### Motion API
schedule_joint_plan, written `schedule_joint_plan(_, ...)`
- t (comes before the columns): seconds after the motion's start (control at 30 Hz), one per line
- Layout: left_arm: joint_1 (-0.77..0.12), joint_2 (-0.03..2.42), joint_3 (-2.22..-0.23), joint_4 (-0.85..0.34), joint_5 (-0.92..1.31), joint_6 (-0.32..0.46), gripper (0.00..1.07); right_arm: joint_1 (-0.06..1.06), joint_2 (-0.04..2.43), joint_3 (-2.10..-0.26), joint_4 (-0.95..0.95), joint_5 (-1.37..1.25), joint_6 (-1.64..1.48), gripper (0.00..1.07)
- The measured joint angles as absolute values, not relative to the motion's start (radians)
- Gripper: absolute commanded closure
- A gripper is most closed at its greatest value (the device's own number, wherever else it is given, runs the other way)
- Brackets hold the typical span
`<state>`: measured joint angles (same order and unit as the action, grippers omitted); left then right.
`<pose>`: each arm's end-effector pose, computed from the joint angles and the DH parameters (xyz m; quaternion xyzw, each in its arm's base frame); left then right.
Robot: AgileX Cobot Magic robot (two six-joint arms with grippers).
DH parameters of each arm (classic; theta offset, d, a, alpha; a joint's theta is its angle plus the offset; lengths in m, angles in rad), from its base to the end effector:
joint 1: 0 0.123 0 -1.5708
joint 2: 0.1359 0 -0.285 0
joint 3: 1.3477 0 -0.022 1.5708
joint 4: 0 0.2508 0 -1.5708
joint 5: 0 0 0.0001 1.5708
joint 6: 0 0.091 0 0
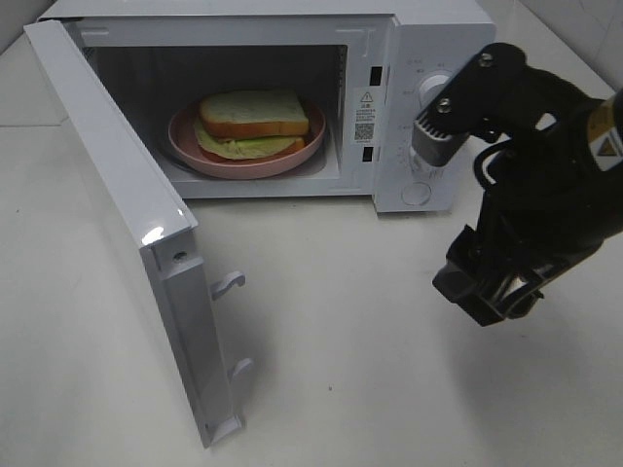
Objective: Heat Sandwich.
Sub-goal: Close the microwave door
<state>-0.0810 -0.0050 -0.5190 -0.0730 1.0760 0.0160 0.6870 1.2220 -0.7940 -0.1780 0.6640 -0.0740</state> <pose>-0.0091 -0.0051 0.2814 0.0433 0.8493 -0.0535 0.5234 0.1861 0.1398 0.2624 -0.4034 0.8687 0.0151 0.2869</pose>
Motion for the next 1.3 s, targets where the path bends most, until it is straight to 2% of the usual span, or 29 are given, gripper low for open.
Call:
schedule_joint_plan(0.8, -0.081, -0.005, -0.519, -0.073, 1.076, 0.016, 0.09, 0.687, 0.775, -0.751, -0.176, 1.063, 0.061, 0.34)
schedule_joint_plan(1.23, -0.081, -0.005, -0.519, -0.073, 1.076, 0.016, 0.09, 0.687, 0.636, -0.751, -0.177, 1.158, 0.083, 0.34)
schedule_joint_plan(1.3, -0.081, -0.005, -0.519, -0.073, 1.076, 0.016, 0.09, 0.661, 0.598, -0.728, -0.177, 1.153, 0.087, 0.34)
